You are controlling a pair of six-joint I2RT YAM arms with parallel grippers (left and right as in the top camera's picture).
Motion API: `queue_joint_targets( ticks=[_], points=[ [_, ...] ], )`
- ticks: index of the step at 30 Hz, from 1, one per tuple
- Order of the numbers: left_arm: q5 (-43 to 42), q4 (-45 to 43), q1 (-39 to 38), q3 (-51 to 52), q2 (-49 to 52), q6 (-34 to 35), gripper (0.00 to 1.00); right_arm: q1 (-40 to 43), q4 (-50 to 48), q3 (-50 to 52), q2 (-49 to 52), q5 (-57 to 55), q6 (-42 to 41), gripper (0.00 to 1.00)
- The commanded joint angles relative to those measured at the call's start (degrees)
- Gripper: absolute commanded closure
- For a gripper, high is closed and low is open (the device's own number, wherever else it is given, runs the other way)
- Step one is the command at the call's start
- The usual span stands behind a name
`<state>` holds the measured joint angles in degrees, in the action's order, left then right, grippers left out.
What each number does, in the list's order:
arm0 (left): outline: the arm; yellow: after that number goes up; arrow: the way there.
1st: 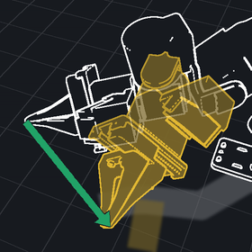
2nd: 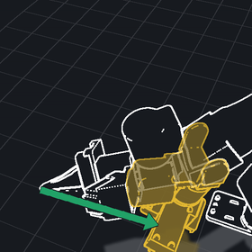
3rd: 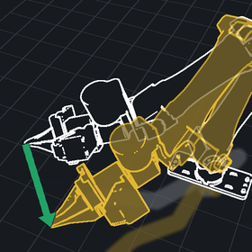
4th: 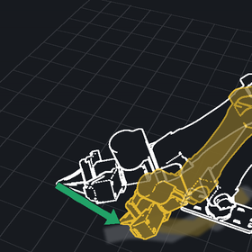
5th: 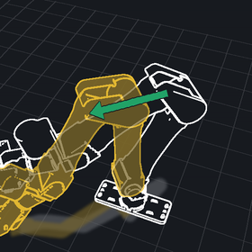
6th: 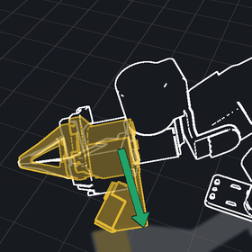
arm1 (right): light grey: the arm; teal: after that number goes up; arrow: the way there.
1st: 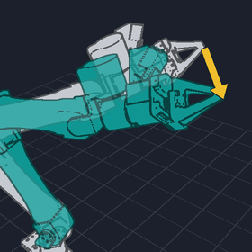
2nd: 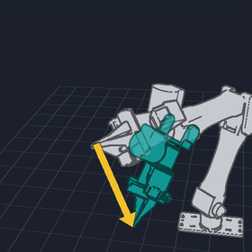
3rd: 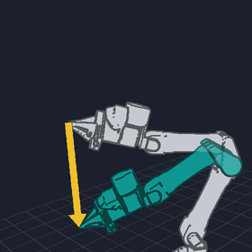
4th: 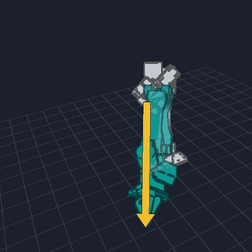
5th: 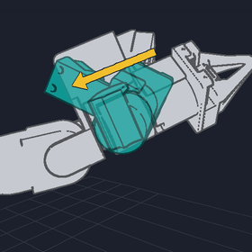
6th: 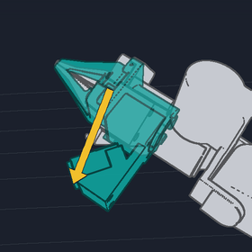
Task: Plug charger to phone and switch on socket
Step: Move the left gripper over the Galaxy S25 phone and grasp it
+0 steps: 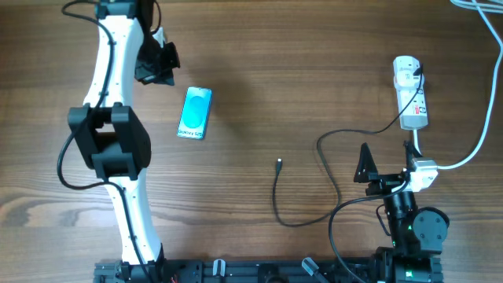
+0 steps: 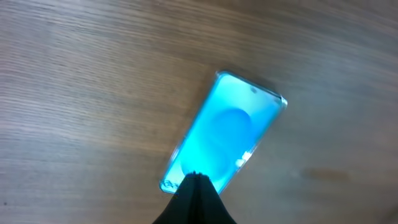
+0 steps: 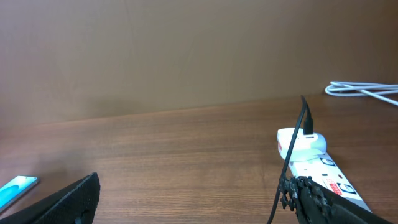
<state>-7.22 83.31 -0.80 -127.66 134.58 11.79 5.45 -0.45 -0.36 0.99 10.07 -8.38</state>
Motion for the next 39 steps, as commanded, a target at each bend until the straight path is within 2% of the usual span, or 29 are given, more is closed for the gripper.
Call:
queue_joint_targets(
  ticks=[1, 5, 10, 14, 21, 25, 30, 34, 39],
  points=[
    [6.4, -4.4, -1.4, 6.6, 0.9, 4.4, 0.96, 0.1, -0.3, 0.1, -0.6, 0.3, -0.8, 0.0],
    [12.0, -9.7, -1.6, 12.8, 0.9, 7.4, 0.96, 0.1, -0.3, 0.1, -0.6, 0.3, -0.7, 0.0],
    [12.2, -17.4, -1.7, 20.9, 0.9, 8.4, 0.96, 0.1, -0.3, 0.1, -0.6, 0.3, -0.7, 0.0],
    [11.9, -20.0, -1.7, 24.6, 0.9, 8.4, 0.96, 0.1, -0.3, 0.1, -0.6, 0.3, -0.7, 0.0],
    [-4.1, -15.1, -1.8, 25.3, 0.9, 8.0, 0.96, 0.1, -0.3, 0.1, -0.6, 0.3, -0.8, 0.0],
    [-8.5, -12.6, -3.3, 25.4, 0.9, 8.0, 0.96, 0.1, -0.3, 0.1, -0.6, 0.3, -0.8, 0.0],
    [-8.1, -12.2, -7.8, 25.4, 0.9, 8.0, 0.96, 0.1, -0.3, 0.1, -0.6, 0.3, -0.8, 0.0],
    [-4.7, -12.7, -11.4, 25.3, 0.9, 8.2, 0.94, 0.1, -0.3, 0.1, -0.6, 0.3, -0.7, 0.0],
    [0.8, -17.6, -13.9, 25.3, 0.9, 9.7, 0.91, 0.1, -0.3, 0.1, -0.6, 0.3, -0.7, 0.0]
  ],
)
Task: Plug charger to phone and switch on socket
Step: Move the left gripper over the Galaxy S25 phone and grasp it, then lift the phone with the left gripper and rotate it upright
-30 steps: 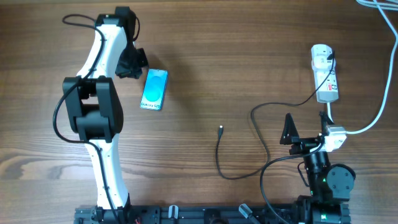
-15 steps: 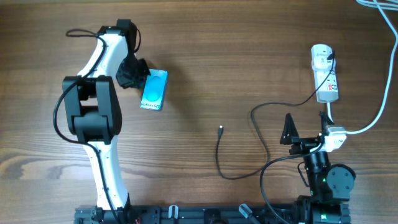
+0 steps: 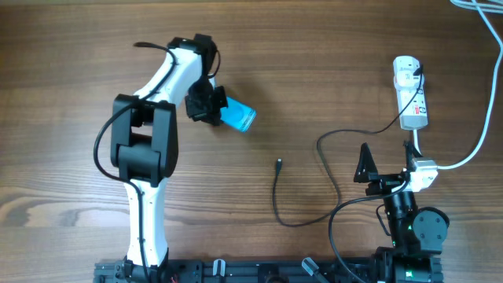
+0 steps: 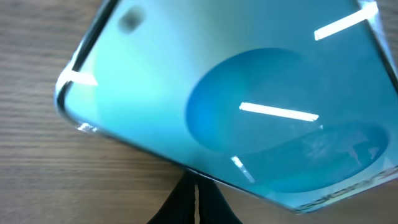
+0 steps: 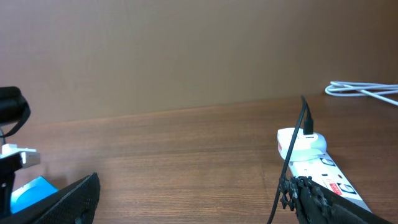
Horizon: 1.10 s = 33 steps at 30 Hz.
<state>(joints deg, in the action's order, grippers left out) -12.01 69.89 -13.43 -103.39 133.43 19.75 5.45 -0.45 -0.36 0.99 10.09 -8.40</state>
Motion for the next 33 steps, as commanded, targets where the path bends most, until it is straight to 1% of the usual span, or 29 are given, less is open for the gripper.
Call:
queue_joint_targets(
  ticks=[1, 4, 5, 8, 16, 17, 22, 27, 33],
  points=[
    [8.8, -6.5, -1.7, 1.1, 2.0, 2.8, 0.9, 0.1, -0.3, 0.1, -0.6, 0.3, -0.7, 0.0],
    [14.5, -10.5, -2.0, 1.1, 2.0, 5.0, 0.91, 0.1, -0.3, 0.1, -0.6, 0.3, -0.7, 0.0],
    [14.9, -11.7, -1.9, 1.1, 2.0, 5.0, 0.92, 0.1, -0.3, 0.1, -0.6, 0.3, -0.7, 0.0],
    [14.9, -14.5, -1.9, 1.1, 2.1, 5.0, 0.93, 0.1, -0.3, 0.1, -0.6, 0.3, -0.7, 0.0],
    [14.9, -17.0, -2.2, 1.1, 2.1, 4.9, 0.95, 0.1, -0.3, 0.1, -0.6, 0.3, -0.7, 0.0],
    [14.9, -17.7, -2.2, 1.1, 2.1, 4.9, 0.96, 0.1, -0.3, 0.1, -0.6, 0.3, -0.7, 0.0],
    [13.8, -22.8, -2.6, 1.1, 2.3, 4.9, 0.96, 0.1, -0.3, 0.1, -0.6, 0.3, -0.7, 0.0],
    [11.0, -26.6, -4.1, 1.1, 2.4, 4.9, 0.96, 0.1, -0.3, 0.1, -0.6, 0.3, -0.7, 0.0],
    [10.3, -27.1, -7.3, 1.1, 2.4, 4.5, 0.96, 0.1, -0.3, 0.1, -0.6, 0.3, -0.7, 0.0]
  ],
)
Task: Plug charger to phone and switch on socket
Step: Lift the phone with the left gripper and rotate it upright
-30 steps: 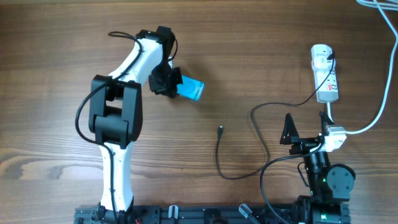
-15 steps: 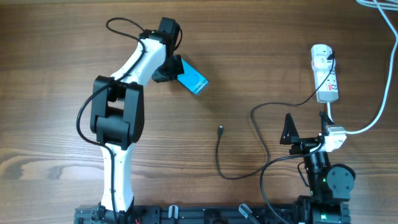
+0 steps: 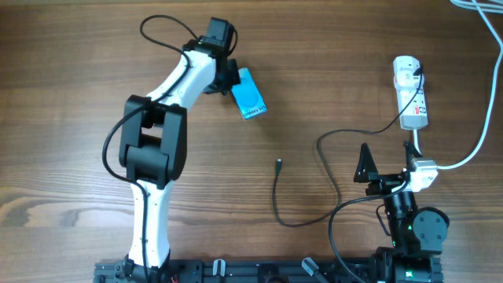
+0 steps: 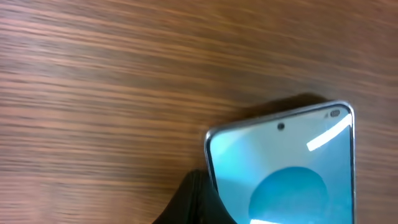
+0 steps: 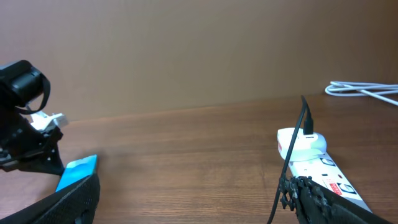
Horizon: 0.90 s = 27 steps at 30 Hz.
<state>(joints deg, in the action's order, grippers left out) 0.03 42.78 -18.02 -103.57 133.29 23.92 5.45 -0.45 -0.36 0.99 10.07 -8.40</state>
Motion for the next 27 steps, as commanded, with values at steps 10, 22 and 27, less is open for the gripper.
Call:
queue_joint_targets(
  ticks=[10, 22, 27],
  points=[
    [2.6, 4.0, -7.1, 1.3, 2.5, -1.1, 0.96, 0.1, -0.3, 0.1, -0.6, 0.3, -0.7, 0.0],
    [8.4, 6.1, -6.9, -5.3, -0.4, -7.2, 0.2, 0.1, -0.3, 0.1, -0.6, 0.3, -0.7, 0.0],
    [7.3, 5.5, -7.1, -5.4, -1.1, -7.2, 0.0, 0.1, -0.3, 0.1, -0.6, 0.3, -0.7, 0.0]
  ],
)
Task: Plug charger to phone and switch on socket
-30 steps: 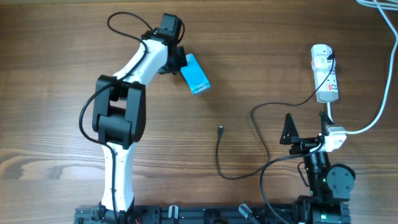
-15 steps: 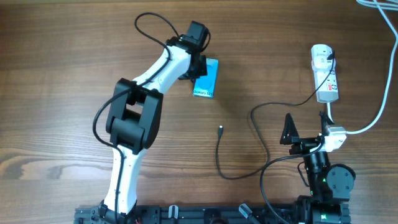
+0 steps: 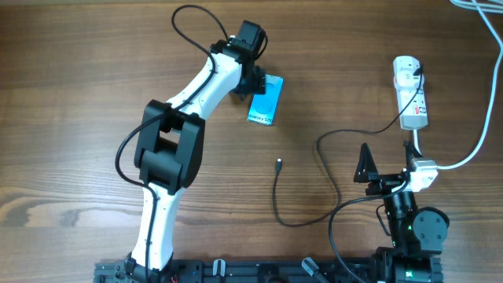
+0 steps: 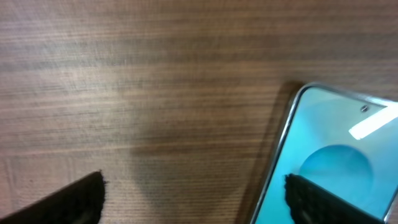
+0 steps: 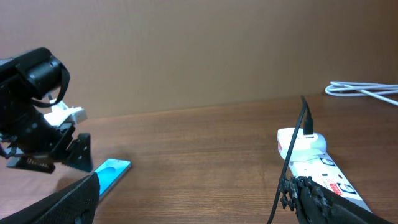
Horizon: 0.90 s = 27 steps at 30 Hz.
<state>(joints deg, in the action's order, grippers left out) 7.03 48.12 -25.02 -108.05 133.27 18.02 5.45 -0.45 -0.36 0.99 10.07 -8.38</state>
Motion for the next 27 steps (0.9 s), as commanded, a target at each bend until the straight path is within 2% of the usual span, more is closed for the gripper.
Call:
queue_joint_targets(
  ticks=[1, 4, 8, 10, 27],
  points=[
    [-0.8, 0.1, -0.1, -0.9, -1.0, -1.4, 0.0, 0.1, -0.3, 0.1, -0.6, 0.3, -0.7, 0.0],
    [-3.7, 0.1, -0.1, -0.9, -1.1, -1.9, 0.0, 0.1, -0.3, 0.1, -0.6, 0.3, -0.8, 0.0],
    [-13.2, 0.0, -0.2, -0.9, -1.0, -9.3, 0.0, 0.1, -0.3, 0.1, -0.6, 0.3, -0.8, 0.0],
    [-15.2, 0.1, -0.4, -0.9, -1.0, -10.5, 0.0, 0.1, -0.3, 0.1, -0.6, 0.3, -0.7, 0.0],
    [-15.3, -1.6, -4.8, 5.1, 1.2, -10.1, 0.0, 0.1, -0.3, 0.1, -0.6, 0.3, -0.7, 0.0]
  ],
)
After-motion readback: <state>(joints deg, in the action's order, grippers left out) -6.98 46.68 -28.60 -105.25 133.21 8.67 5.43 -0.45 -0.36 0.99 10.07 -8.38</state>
